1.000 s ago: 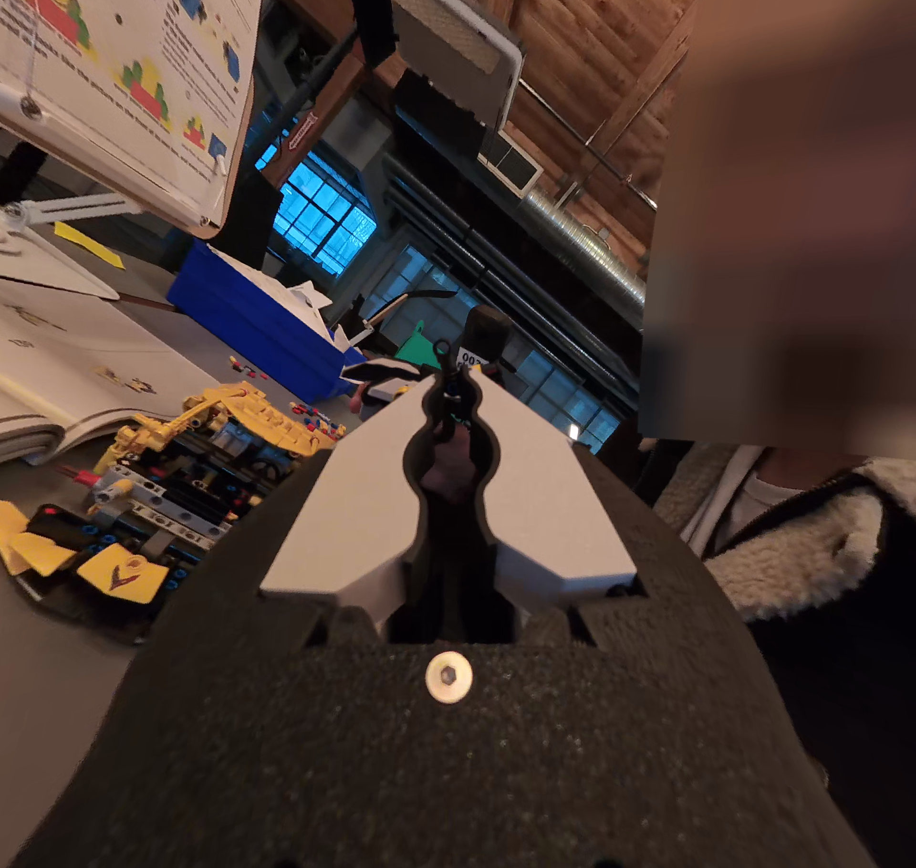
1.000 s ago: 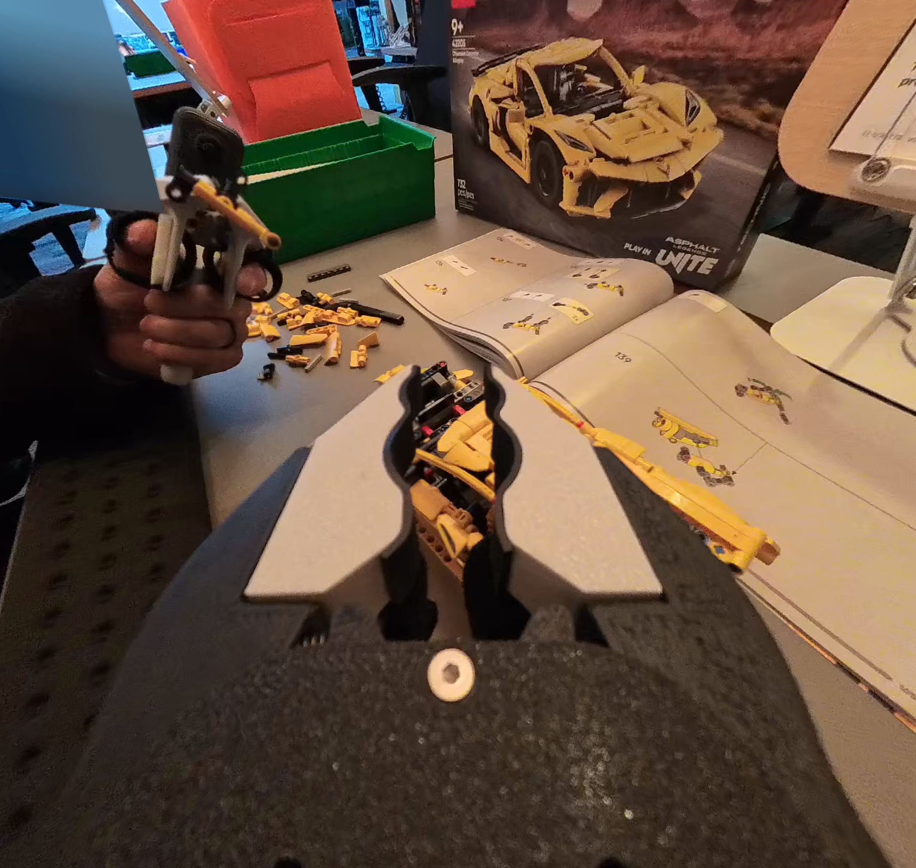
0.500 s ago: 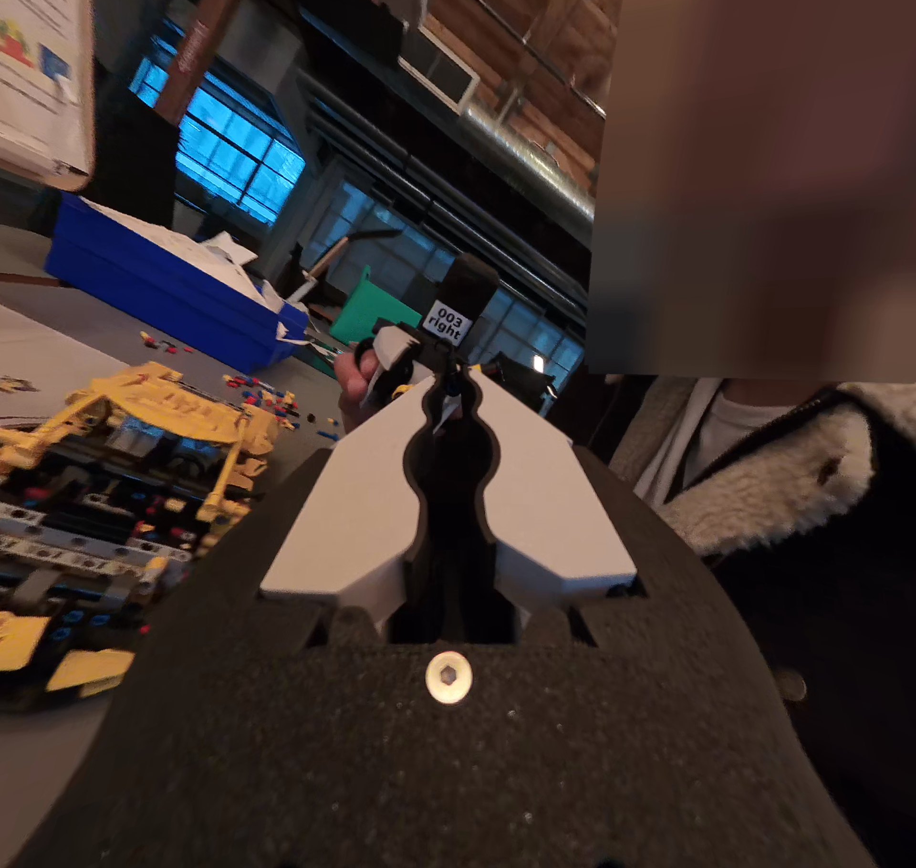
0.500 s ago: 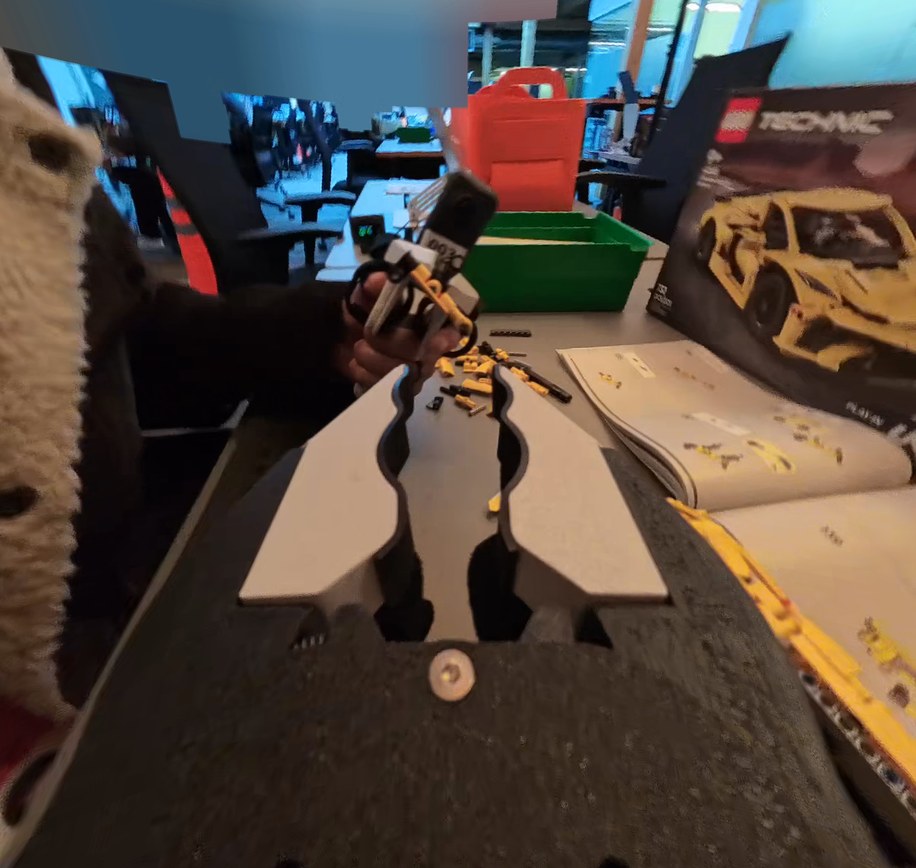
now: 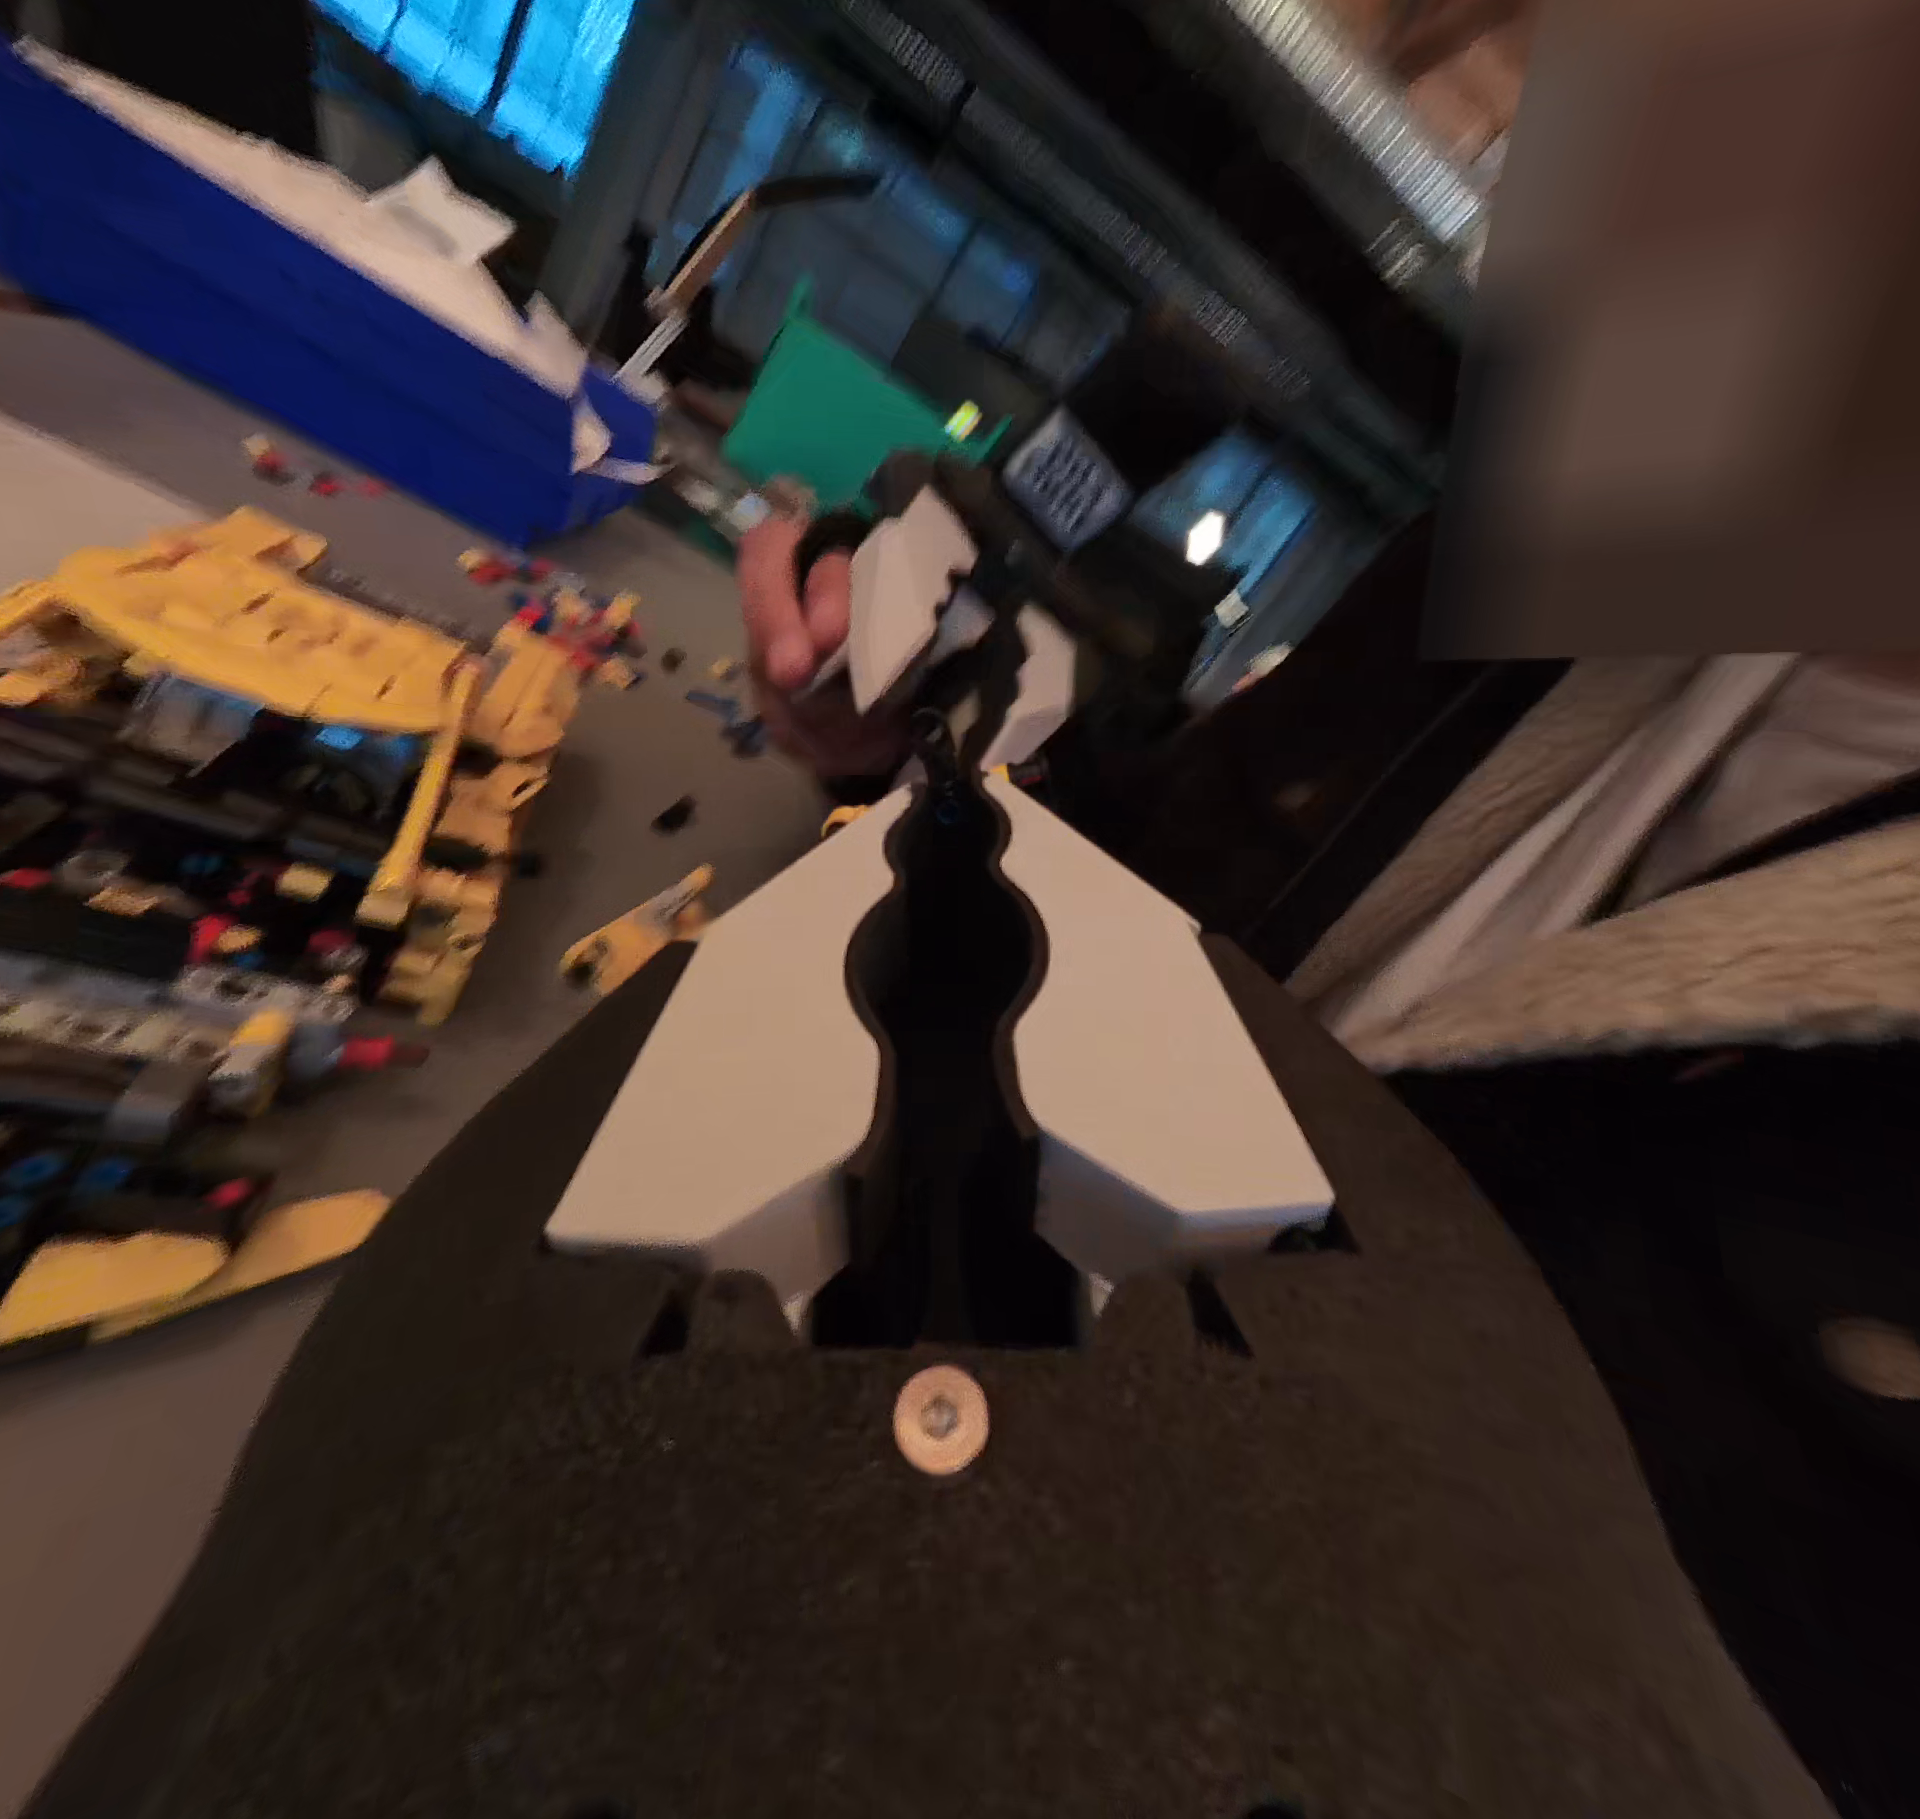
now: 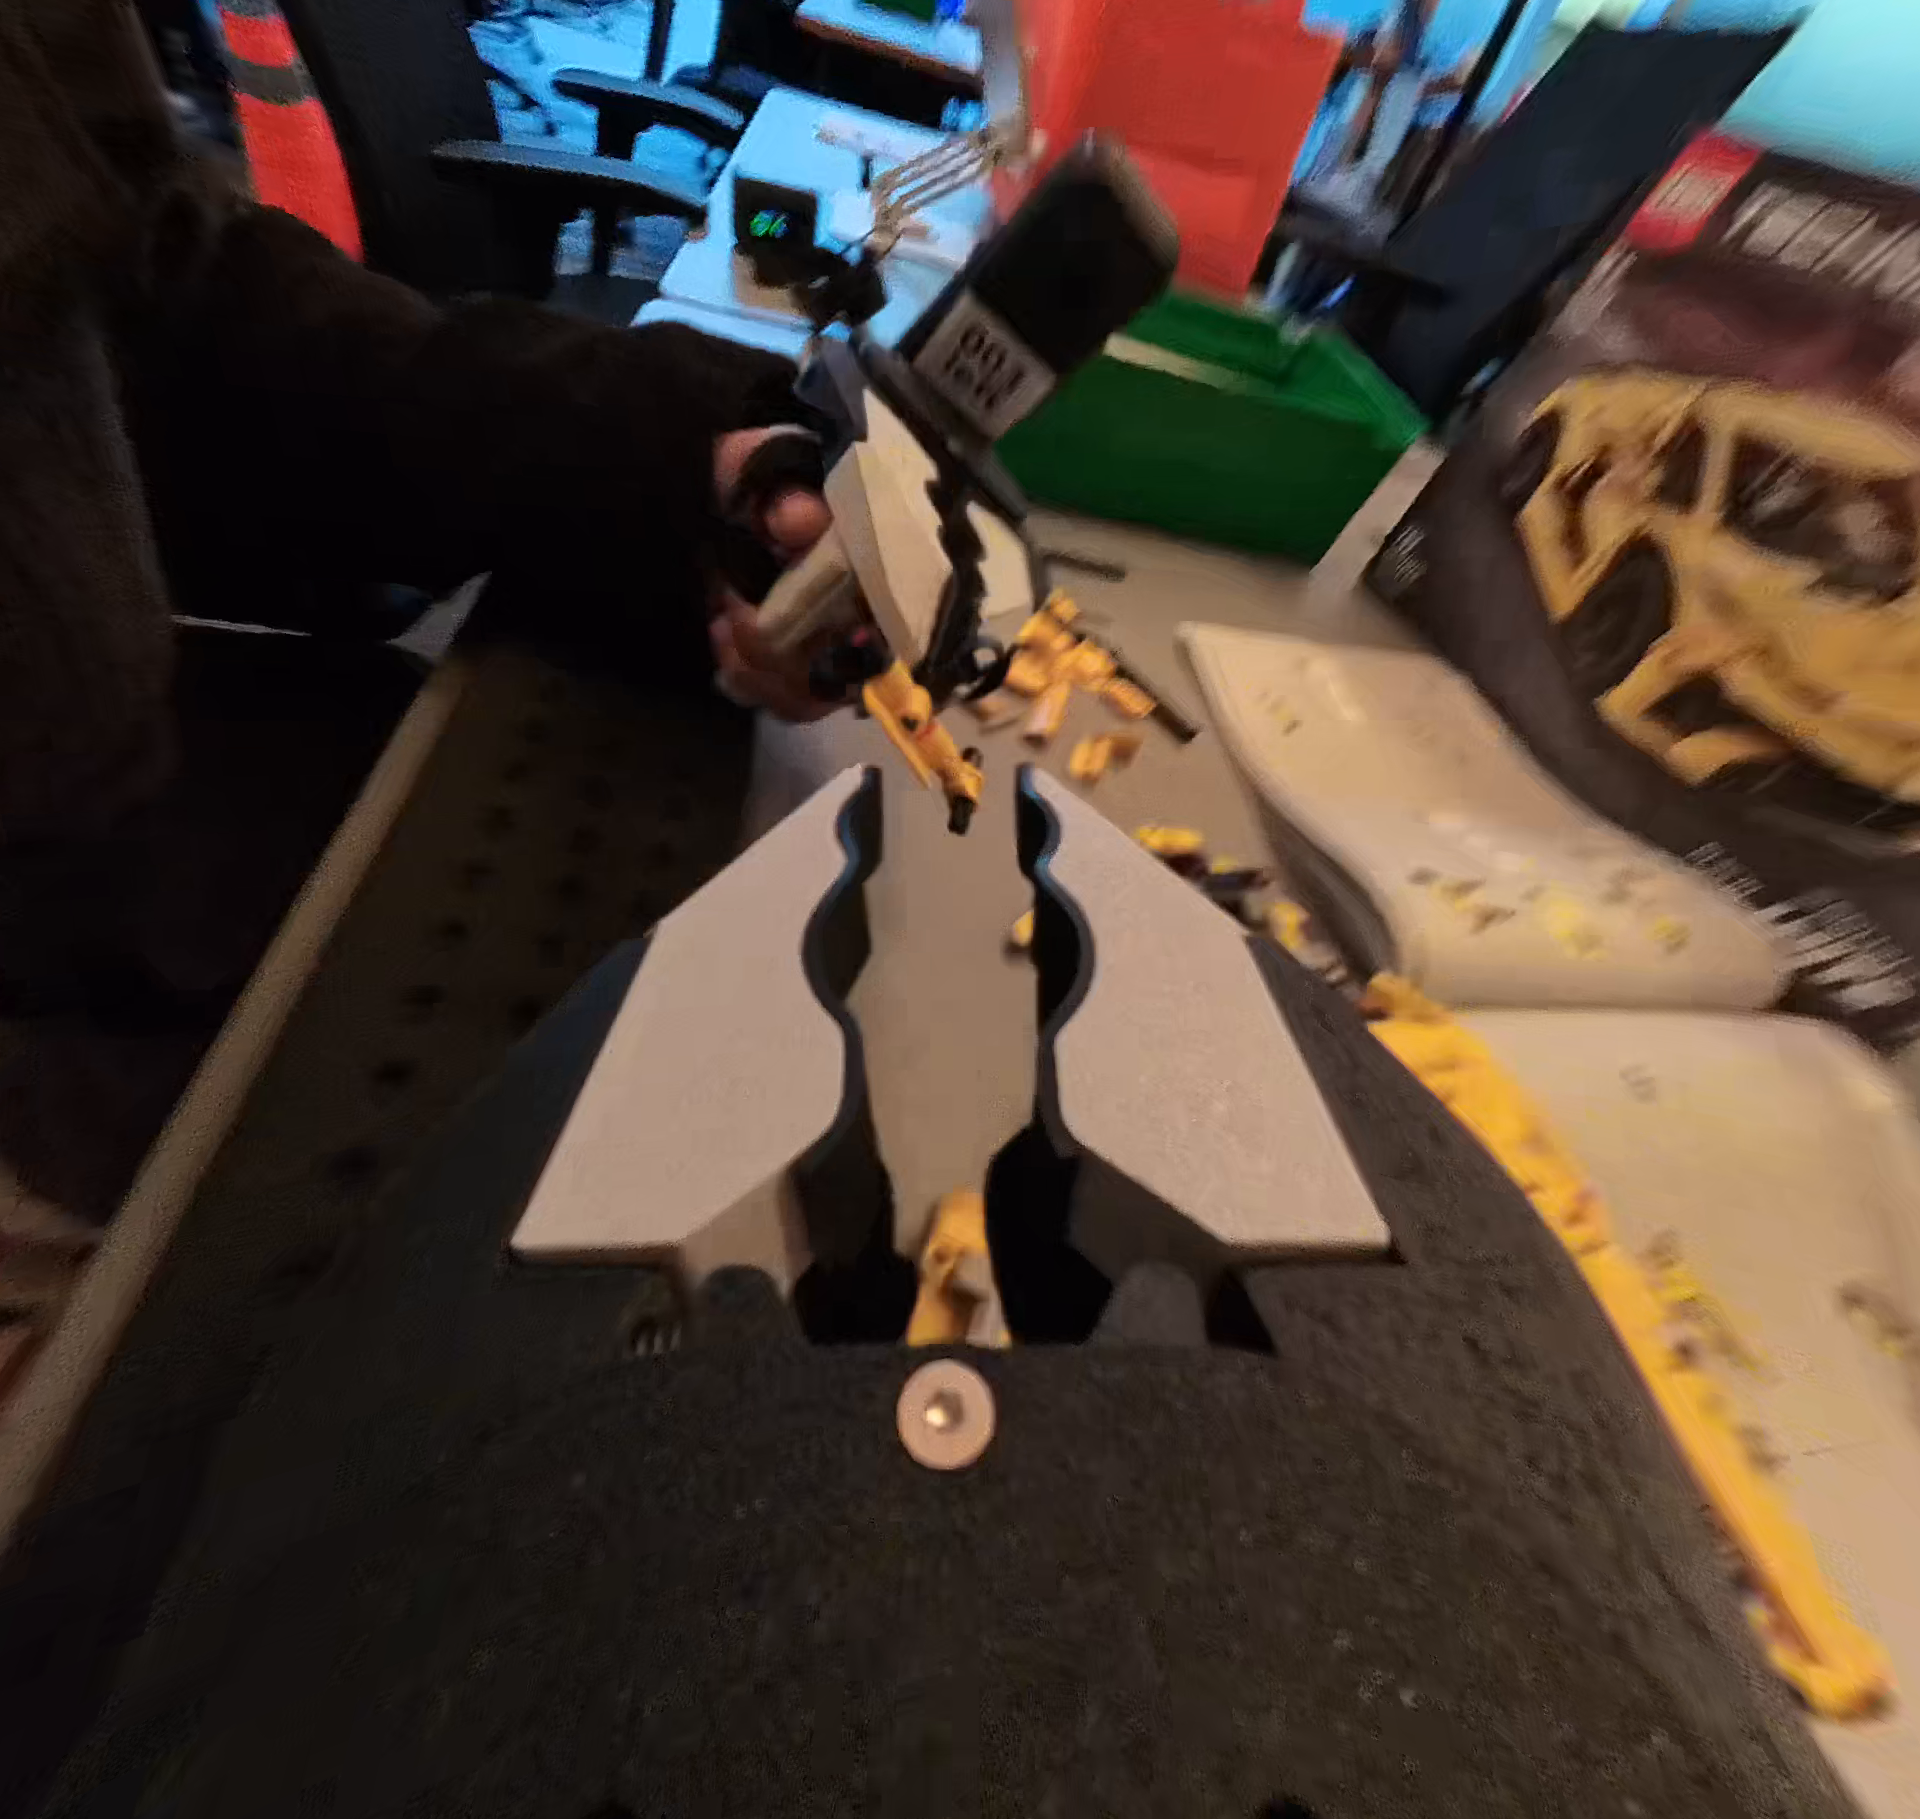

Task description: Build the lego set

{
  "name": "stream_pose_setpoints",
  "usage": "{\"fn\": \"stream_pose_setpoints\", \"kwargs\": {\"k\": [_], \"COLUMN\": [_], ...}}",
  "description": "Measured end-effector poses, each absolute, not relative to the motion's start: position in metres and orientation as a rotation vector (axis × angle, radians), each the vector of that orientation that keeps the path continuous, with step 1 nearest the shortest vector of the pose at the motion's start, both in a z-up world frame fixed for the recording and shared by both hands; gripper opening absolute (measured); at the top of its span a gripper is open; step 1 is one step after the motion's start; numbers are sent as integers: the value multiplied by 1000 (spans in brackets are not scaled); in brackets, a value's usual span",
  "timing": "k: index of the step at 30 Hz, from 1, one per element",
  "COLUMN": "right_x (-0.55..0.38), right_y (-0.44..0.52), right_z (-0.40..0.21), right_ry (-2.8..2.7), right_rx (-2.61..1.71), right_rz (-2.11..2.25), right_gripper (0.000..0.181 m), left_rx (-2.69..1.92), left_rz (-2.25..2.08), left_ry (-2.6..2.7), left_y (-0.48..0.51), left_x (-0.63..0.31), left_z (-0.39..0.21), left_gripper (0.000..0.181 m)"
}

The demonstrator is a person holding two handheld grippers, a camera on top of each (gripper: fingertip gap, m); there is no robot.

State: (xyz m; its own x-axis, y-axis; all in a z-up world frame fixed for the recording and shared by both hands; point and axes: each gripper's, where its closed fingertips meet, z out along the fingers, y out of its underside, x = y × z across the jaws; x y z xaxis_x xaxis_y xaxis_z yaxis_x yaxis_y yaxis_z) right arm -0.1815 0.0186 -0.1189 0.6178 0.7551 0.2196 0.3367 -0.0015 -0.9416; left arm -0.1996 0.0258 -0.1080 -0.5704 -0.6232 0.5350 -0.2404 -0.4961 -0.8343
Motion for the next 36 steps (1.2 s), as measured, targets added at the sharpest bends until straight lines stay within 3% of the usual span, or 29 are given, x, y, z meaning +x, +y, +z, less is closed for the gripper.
{"fn": "stream_pose_setpoints", "kwargs": {"k": [2, 6, 15, 21, 25, 36], "right_x": [-181, -193, -197, -192, -185, -175], "right_y": [10, 3, -5, -2, -6, -4], "right_z": [-129, -124, -130, -132, -171, -230], "right_ry": [-954, -1016, -1071, -1087, -1229, -1387], "right_rx": [-1652, -1548, -1511, -1491, -1622, -1818], "right_rz": [449, 272, 128, 33, -4, -80], "right_gripper": [30, 14, 19, 1, 0, 1], "left_rx": [-1323, -1250, -1134, -1197, -1399, -1500], "left_rz": [-1999, -1995, -1989, -2050, -1937, -1843], "left_ry": [1544, 1588, 1561, 1563, 1458, 1323], "left_y": [17, 6, 3, 2, 33, 63], "left_x": [-195, -192, -195, -193, -181, -178], "left_z": [-127, -125, -114, -120, -134, -138], "left_gripper": [7, 7, 7, 7, 20, 18]}}
